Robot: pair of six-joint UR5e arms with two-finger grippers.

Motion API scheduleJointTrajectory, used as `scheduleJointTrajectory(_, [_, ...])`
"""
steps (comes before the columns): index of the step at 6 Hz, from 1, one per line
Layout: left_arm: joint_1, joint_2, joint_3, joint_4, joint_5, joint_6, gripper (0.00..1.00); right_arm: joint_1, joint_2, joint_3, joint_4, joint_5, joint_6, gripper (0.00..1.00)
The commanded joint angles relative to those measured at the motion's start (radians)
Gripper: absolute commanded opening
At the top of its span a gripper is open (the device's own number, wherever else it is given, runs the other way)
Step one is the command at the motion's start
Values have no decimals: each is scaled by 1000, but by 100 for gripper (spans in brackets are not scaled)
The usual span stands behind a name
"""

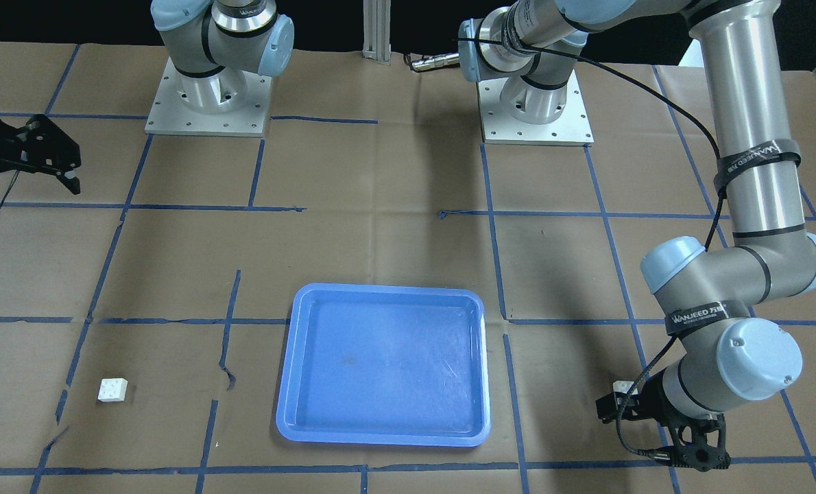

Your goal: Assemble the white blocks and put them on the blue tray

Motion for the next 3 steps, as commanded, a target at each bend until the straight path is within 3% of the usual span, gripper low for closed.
scheduleJointTrajectory(1, [7,2,-47,8,1,43,97,-24,42,0,-121,2,-475,100])
scheduleJointTrajectory(2, [7,-1,-32,8,3,83,84,-38,58,-2,-151,2,-776,100])
scheduleJointTrajectory(3, [7,1,-39,8,3,100,84,-54,70,-2,-156,11,-964,100])
